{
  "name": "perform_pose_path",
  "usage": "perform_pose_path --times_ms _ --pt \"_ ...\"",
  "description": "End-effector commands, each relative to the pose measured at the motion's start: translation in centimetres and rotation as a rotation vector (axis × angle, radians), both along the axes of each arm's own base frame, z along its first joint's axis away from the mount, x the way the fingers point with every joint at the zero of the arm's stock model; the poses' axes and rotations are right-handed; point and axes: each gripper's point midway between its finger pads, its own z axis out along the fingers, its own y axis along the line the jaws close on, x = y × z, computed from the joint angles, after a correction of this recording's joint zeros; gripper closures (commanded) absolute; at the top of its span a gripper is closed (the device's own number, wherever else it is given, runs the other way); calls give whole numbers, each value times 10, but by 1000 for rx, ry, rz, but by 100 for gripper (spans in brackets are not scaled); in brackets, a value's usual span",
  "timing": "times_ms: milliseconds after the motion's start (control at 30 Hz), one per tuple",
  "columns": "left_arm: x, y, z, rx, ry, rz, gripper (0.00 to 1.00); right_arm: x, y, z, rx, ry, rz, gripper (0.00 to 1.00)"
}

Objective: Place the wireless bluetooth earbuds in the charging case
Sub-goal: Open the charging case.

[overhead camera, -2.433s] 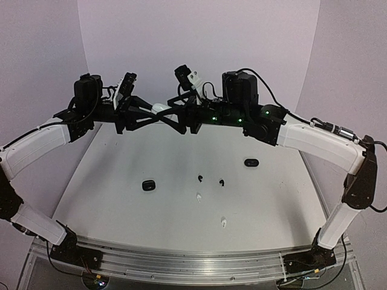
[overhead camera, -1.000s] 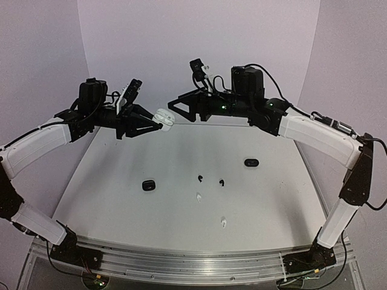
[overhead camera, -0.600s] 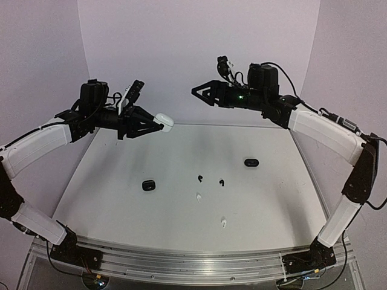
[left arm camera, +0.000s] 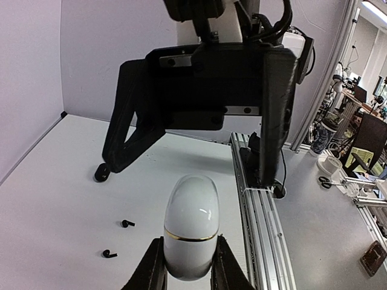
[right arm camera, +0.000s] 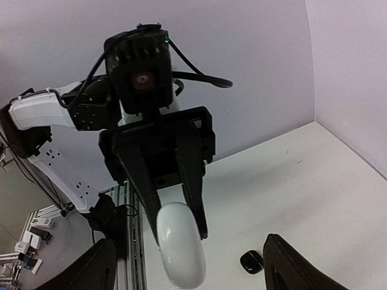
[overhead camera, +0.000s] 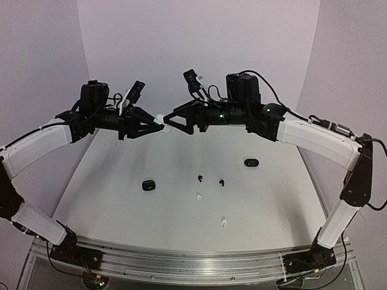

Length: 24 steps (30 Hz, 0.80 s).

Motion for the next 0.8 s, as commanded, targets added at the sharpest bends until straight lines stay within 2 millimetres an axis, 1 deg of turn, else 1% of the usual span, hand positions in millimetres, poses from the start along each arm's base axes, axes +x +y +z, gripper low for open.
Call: perform_pose_path --times_ms 0,133,267,467,767 --pt "-12 2 20 -45 -68 -39 100 17 3 -15 -50 -28 -66 20" --pt "-14 2 23 -55 -71 -53 100 20 5 -20 -66 -38 -70 22" --pt "-17 2 26 -63 -77 -70 100 24 5 -22 -73 -43 -88 22" --pt "-25 4 20 -56 -109 -110 100 33 -4 -10 -57 -47 -142 28" --pt "-30 5 12 -37 -198 -141 100 41 -16 0 -32 -27 -157 29"
